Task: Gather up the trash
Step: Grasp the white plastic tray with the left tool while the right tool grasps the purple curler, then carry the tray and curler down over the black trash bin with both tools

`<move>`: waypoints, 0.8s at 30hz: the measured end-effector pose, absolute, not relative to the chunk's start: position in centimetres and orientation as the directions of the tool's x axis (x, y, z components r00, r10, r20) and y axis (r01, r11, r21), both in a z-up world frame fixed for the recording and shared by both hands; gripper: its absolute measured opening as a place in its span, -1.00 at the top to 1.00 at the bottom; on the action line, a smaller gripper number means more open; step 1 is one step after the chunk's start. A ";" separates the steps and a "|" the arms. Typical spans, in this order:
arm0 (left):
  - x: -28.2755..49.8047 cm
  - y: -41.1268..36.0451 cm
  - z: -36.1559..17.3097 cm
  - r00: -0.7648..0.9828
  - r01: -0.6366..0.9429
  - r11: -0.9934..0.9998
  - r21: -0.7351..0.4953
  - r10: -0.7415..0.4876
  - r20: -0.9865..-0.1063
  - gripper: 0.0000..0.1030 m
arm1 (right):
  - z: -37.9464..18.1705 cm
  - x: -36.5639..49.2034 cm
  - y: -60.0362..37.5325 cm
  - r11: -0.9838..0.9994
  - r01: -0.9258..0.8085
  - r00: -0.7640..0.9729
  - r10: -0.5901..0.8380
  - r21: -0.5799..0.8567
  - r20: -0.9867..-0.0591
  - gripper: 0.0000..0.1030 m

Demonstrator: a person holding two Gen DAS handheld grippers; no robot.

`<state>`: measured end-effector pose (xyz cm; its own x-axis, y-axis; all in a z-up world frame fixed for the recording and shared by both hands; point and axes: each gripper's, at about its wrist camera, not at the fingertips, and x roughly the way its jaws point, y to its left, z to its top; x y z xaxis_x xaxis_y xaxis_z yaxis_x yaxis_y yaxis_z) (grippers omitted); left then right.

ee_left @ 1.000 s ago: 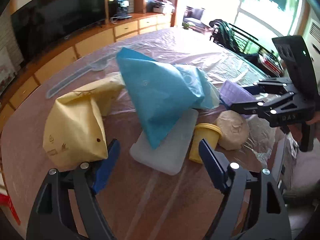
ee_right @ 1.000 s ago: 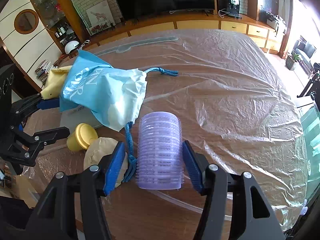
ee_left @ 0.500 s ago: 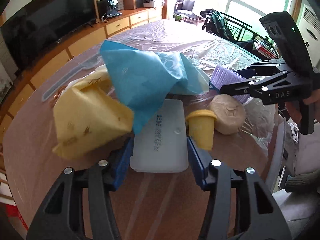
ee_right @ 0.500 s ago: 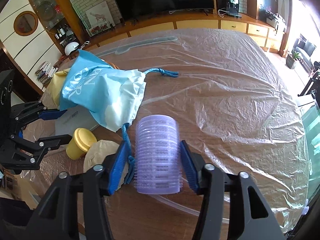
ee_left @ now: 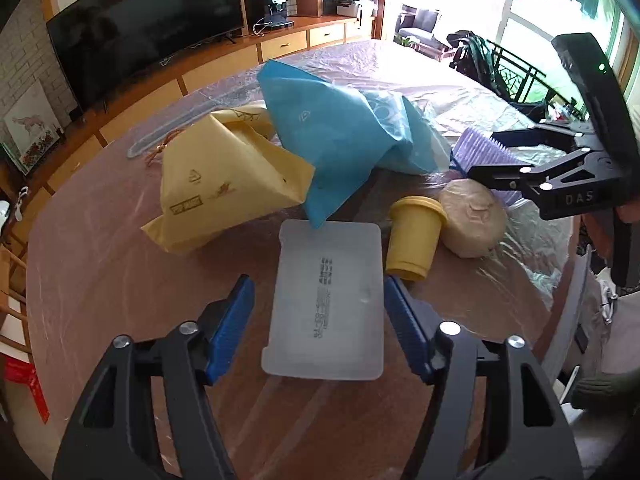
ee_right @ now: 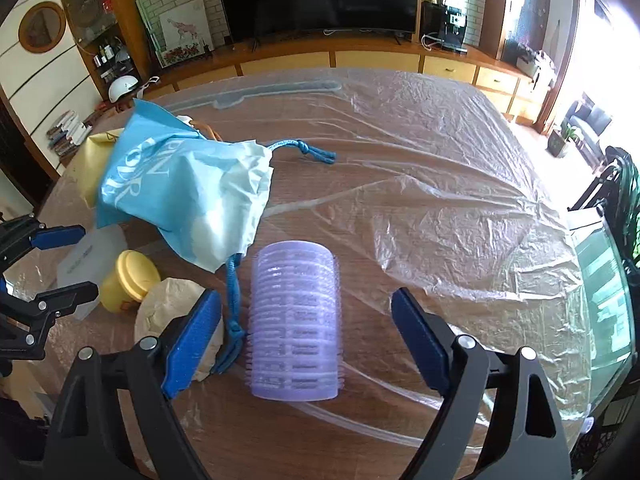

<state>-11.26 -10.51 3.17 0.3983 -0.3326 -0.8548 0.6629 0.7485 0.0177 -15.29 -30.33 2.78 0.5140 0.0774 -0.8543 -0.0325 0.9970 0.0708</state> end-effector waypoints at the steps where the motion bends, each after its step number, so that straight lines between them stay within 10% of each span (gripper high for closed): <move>1: -11.4 -10.7 3.0 0.399 0.663 0.748 0.028 -0.322 -0.858 -0.07 | 2.7 -15.3 -30.2 0.998 -0.038 0.516 0.065 0.053 -0.854 -0.41; 4: -12.0 -10.9 3.0 0.412 0.657 0.753 0.038 -0.316 -0.855 -0.06 | 2.6 -15.4 -30.1 0.998 -0.055 0.507 0.064 0.042 -0.860 0.17; 24: -18.5 -8.0 5.3 0.492 0.482 0.872 -0.090 -0.354 -0.796 -0.06 | 5.6 -21.7 -31.4 0.961 -0.079 0.566 0.261 0.264 -0.782 0.18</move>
<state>-18.46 -7.98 5.28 0.4918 -0.3539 -0.7955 0.4816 0.8718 -0.0901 -21.65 -31.41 5.63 0.5661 0.2614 -0.7818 -0.0787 0.9612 0.2644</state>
